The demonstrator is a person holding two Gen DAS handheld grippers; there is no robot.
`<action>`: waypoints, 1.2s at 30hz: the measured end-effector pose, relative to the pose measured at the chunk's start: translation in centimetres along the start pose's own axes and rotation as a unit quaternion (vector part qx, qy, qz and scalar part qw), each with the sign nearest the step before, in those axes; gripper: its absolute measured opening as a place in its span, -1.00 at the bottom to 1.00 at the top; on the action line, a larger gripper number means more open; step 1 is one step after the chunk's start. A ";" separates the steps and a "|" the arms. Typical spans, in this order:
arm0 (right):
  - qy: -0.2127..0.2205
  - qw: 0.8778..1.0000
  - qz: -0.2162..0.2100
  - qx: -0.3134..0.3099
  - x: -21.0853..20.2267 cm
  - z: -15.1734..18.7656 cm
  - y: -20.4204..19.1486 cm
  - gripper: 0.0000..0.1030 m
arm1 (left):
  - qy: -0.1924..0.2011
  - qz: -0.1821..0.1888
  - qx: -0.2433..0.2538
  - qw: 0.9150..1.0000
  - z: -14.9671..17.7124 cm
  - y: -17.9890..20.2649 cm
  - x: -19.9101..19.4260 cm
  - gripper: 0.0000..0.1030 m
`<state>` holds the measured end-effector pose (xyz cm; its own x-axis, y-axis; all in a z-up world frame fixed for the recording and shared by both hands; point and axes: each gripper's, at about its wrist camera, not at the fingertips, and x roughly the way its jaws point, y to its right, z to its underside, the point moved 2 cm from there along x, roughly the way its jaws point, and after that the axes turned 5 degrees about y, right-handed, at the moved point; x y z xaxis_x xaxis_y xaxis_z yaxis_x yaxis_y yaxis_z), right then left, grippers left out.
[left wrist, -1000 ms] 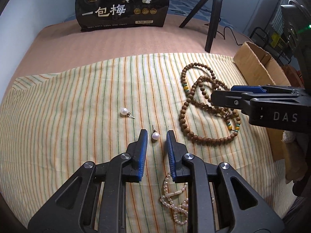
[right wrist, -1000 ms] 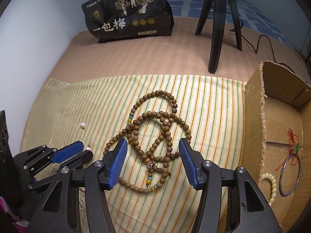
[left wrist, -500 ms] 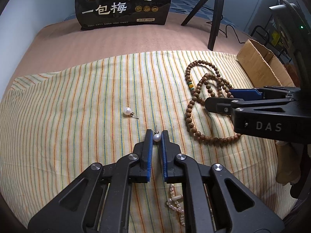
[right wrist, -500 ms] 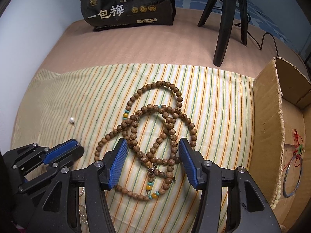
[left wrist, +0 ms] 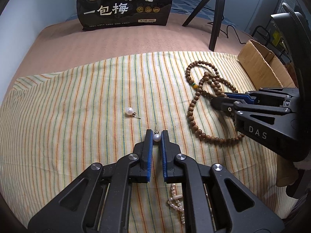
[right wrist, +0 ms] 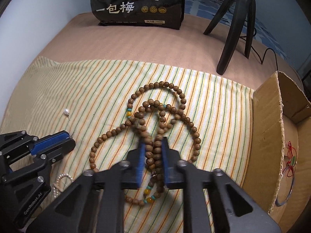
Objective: Organize jewelry
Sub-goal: 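Close the right tool on the brown wooden bead mala and lift it, then carry the earring in the left tool and mala in the right tool to the box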
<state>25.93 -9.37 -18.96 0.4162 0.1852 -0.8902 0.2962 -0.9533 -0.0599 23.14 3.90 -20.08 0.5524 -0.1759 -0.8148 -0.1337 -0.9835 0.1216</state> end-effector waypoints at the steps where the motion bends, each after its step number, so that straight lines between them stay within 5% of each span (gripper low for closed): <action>1: 0.001 1.000 0.000 0.000 -0.1 0.0 0.0 -0.79 | 0.001 -0.001 -0.001 1.000 0.0 0.0 -0.1 -0.88; 17: 0.070 0.996 -0.046 0.029 -7.2 -1.6 1.0 -0.79 | 0.054 0.006 -0.027 0.998 -1.3 0.0 -5.6 -0.88; 36: 0.156 0.983 -0.074 0.054 -17.5 -1.3 3.5 -0.79 | 0.127 0.057 -0.042 0.989 -2.8 5.7 -13.5 -0.88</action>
<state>20.75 -15.70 -2.98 0.6245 0.3715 -0.6870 0.2863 -0.9273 -0.2412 17.23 0.54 -6.78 0.7278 -0.2798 -0.6261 -0.1436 -0.9549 0.2598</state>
